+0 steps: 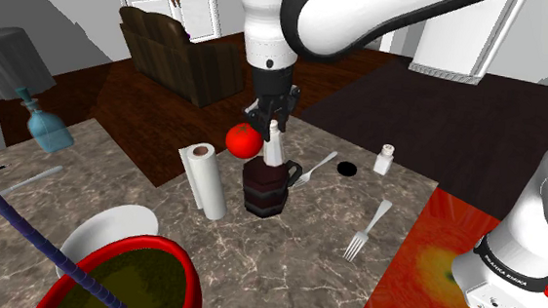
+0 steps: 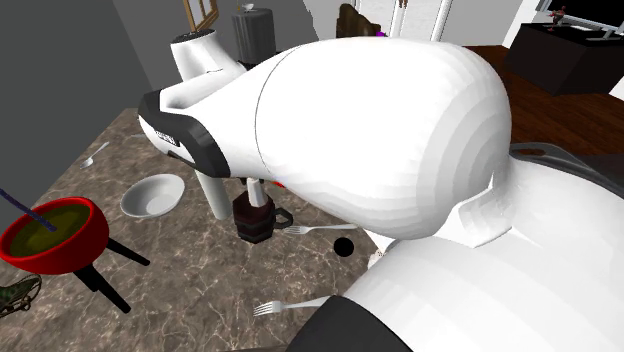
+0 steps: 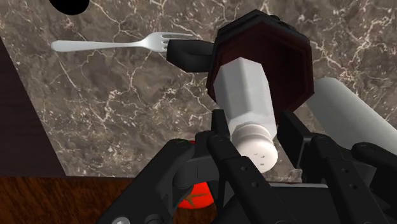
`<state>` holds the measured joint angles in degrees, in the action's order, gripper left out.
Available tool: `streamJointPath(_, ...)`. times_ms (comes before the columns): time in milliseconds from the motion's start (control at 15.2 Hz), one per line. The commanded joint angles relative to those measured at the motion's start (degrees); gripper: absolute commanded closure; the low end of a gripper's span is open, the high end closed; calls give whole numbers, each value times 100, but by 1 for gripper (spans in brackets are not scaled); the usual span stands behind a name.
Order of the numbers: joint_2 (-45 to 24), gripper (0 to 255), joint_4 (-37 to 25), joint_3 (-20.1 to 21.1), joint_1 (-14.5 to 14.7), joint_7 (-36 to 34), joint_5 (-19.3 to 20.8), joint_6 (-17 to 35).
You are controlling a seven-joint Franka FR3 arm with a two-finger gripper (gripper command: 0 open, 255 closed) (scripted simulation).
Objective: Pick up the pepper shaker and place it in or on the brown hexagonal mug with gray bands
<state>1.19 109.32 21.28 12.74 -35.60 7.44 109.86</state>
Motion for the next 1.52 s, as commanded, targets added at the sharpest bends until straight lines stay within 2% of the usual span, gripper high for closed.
streamJointPath(0, -30, 255, 108, -3, -3, -17, 19, 139)
streamJointPath(132, -64, 255, 251, -2, -3, -48, 42, 312)
streamJointPath(660, -64, 255, 251, -2, -3, -48, 42, 312)
streamJointPath(726, -62, 0, 253, -1, -2, -49, 41, 311)
streamJointPath(1056, -64, 0, 251, -2, -3, -48, 42, 312)
streamJointPath(1320, 59, 0, -337, 27, 27, 5, -37, -390)
streamJointPath(1452, 61, 0, -335, 27, 26, 6, -38, -390)
